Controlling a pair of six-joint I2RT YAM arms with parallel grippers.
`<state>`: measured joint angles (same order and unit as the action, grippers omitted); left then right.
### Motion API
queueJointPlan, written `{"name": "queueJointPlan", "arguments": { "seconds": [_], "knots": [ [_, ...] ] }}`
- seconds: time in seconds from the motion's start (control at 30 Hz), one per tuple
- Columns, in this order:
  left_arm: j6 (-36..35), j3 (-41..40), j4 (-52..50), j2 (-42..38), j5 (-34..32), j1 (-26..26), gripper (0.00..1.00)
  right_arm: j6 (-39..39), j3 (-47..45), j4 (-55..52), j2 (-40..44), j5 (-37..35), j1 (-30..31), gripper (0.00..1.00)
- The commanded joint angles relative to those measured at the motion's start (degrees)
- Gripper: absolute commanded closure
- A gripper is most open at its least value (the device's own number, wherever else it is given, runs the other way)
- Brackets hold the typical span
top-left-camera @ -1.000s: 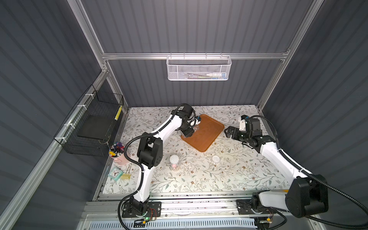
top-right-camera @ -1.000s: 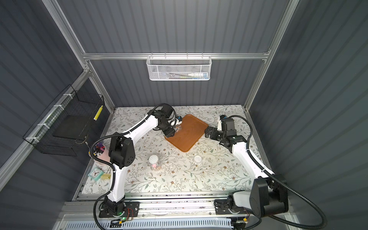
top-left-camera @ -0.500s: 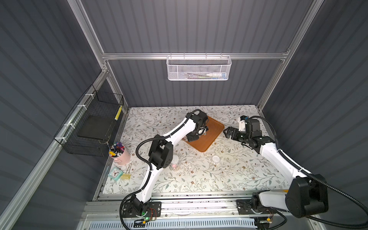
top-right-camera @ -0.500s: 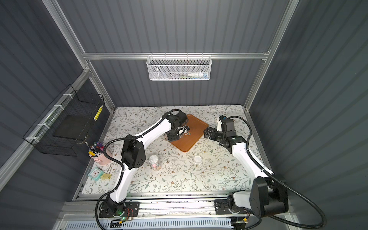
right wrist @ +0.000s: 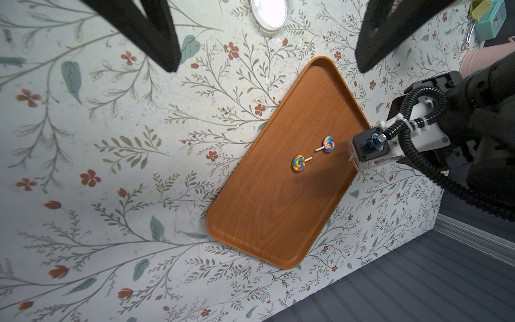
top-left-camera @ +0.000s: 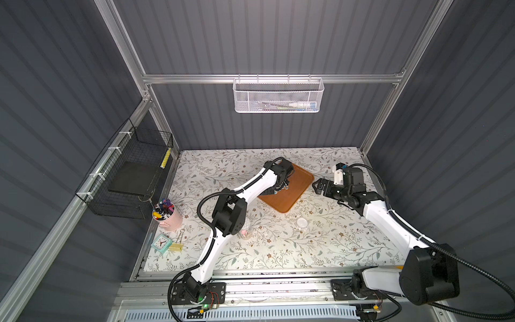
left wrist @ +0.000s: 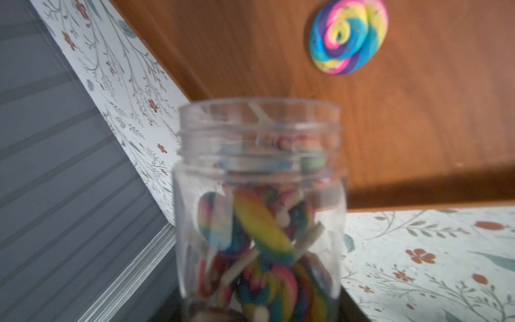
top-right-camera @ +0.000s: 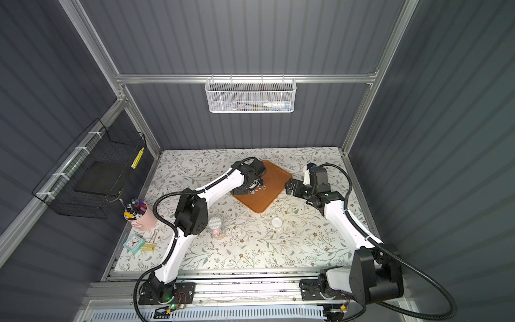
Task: Pour the candies out of the jar
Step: 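Pour the candies out of the jar onto the tray.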
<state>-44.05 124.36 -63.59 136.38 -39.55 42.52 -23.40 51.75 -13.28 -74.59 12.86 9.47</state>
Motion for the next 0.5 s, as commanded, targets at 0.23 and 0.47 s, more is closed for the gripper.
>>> {"name": "queueJointPlan", "arguments": {
  "seconds": [0.23, 0.47],
  "knots": [
    [-15.86, -6.27, 9.84, -2.17, -9.24, 1.43, 1.00, -0.59, -0.77, 1.43, -0.14, 1.55, 0.08, 0.01],
    [-21.51, -5.83, 15.25, -3.13, -9.62, 1.77, 1.00, -0.33, -0.77, 1.02, 0.14, 1.46, 0.06, 0.01]
  ]
}}
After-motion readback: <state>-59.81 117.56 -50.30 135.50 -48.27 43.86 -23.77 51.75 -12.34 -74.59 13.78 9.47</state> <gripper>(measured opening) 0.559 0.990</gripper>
